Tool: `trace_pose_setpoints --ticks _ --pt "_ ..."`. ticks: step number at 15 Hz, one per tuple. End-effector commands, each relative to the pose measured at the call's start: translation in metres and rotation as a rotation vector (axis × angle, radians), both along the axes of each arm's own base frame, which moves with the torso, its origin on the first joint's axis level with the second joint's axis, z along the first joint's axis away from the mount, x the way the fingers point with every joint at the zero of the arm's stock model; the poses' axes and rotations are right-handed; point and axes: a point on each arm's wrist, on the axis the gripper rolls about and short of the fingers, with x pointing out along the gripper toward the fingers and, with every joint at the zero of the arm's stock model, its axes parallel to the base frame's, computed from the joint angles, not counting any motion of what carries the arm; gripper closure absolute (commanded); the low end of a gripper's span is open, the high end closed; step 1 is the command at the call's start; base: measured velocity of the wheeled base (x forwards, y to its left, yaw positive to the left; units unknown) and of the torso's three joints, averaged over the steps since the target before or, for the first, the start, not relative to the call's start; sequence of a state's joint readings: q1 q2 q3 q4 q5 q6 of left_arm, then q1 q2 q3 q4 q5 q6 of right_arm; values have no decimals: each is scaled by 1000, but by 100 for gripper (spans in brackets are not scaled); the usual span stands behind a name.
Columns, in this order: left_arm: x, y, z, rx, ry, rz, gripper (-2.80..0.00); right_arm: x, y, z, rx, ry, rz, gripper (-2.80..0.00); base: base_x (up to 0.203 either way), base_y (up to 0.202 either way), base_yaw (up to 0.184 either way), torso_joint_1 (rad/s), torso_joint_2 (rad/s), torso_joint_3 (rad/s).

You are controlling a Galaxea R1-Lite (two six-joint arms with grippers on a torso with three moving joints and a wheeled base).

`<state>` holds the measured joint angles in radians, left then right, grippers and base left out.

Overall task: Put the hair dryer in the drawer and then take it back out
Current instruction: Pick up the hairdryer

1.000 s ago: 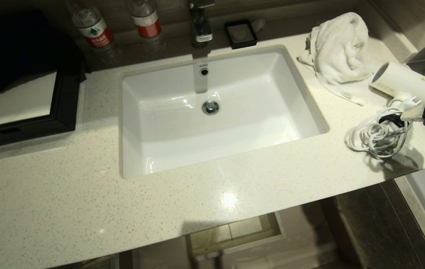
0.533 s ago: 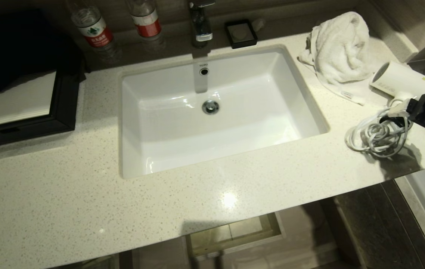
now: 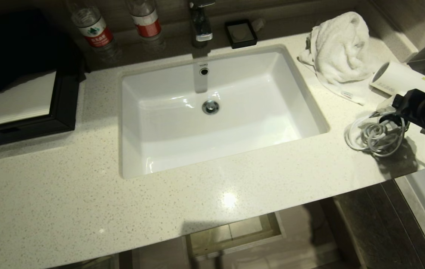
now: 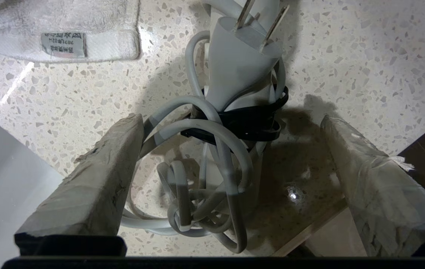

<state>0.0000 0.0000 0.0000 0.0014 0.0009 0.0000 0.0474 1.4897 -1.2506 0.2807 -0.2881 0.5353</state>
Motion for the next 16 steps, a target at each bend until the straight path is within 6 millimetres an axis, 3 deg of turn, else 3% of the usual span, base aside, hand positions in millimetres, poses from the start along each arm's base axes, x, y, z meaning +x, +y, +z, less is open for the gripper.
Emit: trace_pose_setpoints --ticks 1,16 --pt "0 0 0 0 1 1 0 6 0 -4 1 11 -3 -280 0 0 0 0 0 0" --pt "0 0 0 0 0 1 0 36 2 -21 11 6 -7 -280 0 0 0 0 0 0"
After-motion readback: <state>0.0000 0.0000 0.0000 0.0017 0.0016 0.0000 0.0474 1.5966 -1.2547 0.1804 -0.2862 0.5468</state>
